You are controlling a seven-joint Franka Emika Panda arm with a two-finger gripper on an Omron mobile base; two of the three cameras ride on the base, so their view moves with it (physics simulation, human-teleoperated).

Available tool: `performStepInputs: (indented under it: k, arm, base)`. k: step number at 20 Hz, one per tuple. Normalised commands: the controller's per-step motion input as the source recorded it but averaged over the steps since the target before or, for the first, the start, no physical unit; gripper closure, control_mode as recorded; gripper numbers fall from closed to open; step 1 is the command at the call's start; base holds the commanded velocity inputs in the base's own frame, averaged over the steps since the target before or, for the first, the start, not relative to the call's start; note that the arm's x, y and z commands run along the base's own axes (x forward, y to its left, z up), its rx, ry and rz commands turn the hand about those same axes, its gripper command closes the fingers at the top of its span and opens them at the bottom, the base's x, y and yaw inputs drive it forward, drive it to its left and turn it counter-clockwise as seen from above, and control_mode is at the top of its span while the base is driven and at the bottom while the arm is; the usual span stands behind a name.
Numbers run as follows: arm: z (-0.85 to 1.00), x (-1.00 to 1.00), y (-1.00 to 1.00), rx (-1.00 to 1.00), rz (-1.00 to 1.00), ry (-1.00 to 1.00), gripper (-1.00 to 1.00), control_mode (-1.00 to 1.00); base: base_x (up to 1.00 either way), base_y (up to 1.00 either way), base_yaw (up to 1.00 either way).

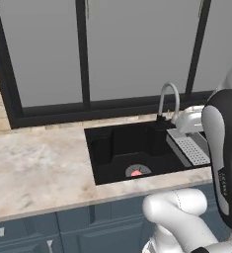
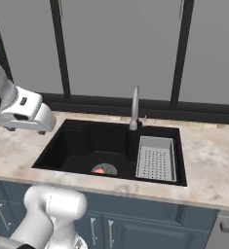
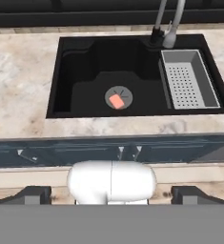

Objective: Pick up the bar soap and bar soap from the sink, and place them back in the cabinet, and close the cabinet door.

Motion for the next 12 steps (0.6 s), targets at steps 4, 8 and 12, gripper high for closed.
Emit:
performStepInputs:
  k: [4, 8, 12]
  arm:
    - [0.00, 0.00, 0.00, 0.00, 0.00, 0.00, -1.00, 1.00]
    - [0.00, 0.00, 0.00, 0.00, 0.00, 0.00, -1.00, 1.00]
    - [0.00, 0.00, 0.00, 0.00, 0.00, 0.00, -1.00, 1.00]
  base:
    - [0.48, -0.29, 0.00]
    - [0.45, -0.28, 0.00]
    - [0.38, -0.23, 0.00]
